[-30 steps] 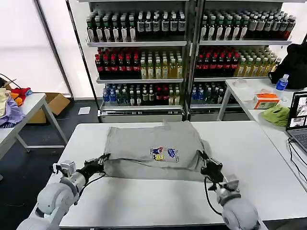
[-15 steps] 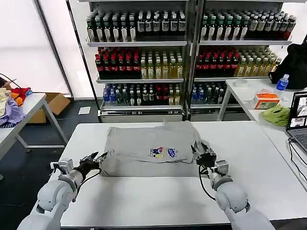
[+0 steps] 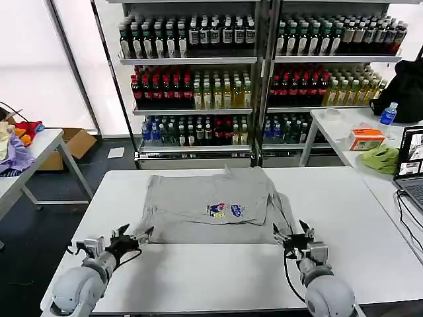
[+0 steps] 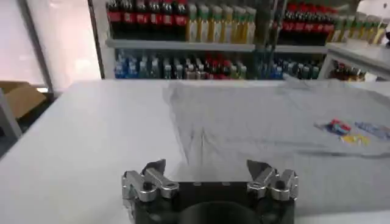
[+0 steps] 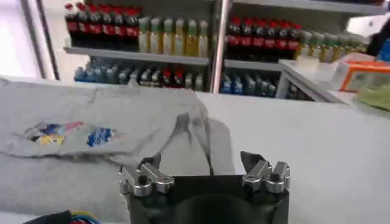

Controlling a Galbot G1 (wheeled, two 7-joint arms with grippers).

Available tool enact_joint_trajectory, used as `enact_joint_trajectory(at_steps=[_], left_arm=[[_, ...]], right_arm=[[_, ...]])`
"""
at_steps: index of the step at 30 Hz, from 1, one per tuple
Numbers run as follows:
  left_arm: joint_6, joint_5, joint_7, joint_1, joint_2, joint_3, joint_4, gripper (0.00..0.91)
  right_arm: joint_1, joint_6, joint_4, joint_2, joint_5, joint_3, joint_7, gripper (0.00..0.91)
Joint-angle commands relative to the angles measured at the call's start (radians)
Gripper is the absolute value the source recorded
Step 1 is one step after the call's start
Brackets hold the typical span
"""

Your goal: Fold and organize the clothes.

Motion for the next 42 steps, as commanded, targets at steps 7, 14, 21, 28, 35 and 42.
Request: enact_joint_trajectory(at_steps=[7,14,21,28,35,42], left_arm=[[0.001,-0.008,-0.007,0.010,-0.039,0.014,0.008,0.010],[0.000,-0.008,-0.002,0.009,-0.043,0.017,0.034,0.020],[-0.001,-0.015,0.008,0.007,-0.045,0.017,0.038,0.020],[-0.001,-0.020,0.011,0.025,-0.040,0.010,0.028,0.020],[-0.001,-0.022,0.007,0.132,-0.011,-0.030,-0.058,0.020],[-0.001,-0.018,-0.006,0.303,0.008,-0.093,-0.199,0.020]], right_arm=[[-0.025,-0.040,0.006,0.031,0.058,-0.026,0.105,0.000],[-0.001,-0.015,-0.020,0.043,0.057,-0.052,0.093,0.000],[0.015,0.006,-0.051,0.061,0.057,-0.068,0.081,0.000],[0.004,0.011,-0.031,0.041,0.062,-0.077,0.064,0.000],[-0.107,0.011,0.079,-0.009,0.084,-0.047,0.003,0.000],[-0.313,-0.006,0.234,-0.033,0.084,0.058,-0.044,0.000]])
